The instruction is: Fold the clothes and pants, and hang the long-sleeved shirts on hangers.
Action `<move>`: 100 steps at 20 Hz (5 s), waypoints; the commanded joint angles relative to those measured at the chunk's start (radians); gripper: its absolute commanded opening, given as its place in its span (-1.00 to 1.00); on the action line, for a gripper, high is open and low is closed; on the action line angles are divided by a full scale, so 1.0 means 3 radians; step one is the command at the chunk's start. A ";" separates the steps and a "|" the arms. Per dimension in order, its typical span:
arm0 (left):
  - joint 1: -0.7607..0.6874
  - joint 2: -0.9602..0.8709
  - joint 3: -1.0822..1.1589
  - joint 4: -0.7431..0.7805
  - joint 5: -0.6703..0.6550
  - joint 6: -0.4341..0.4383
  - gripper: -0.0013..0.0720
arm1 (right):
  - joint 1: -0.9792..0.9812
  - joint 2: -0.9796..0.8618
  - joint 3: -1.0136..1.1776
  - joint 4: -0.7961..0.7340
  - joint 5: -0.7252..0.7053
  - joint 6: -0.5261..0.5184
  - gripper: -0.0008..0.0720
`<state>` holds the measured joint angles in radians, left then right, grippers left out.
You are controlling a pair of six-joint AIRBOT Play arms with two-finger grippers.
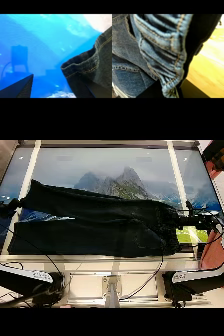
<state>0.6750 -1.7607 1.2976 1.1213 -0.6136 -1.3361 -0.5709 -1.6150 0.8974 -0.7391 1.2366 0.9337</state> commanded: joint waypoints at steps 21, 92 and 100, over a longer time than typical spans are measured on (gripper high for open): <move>-0.0272 0.0280 0.0251 -0.0725 0.0289 0.0366 -0.89 | 0.0001 0.0009 0.0417 0.0032 0.0343 0.0320 -0.86; 0.1128 0.1331 -0.0420 0.0498 -0.2033 0.0787 -0.85 | -0.1567 0.2080 -0.1527 -0.0763 -0.0357 0.1367 0.48; 0.1128 0.1245 -0.0549 0.0496 -0.2080 0.0618 -0.36 | -0.1567 0.1476 -0.1532 -0.0380 -0.0870 0.1183 0.50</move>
<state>1.0126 -1.3823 1.1404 1.2701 -1.2320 -1.1313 -1.0401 -1.1393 0.4400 -0.8722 1.0824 1.2995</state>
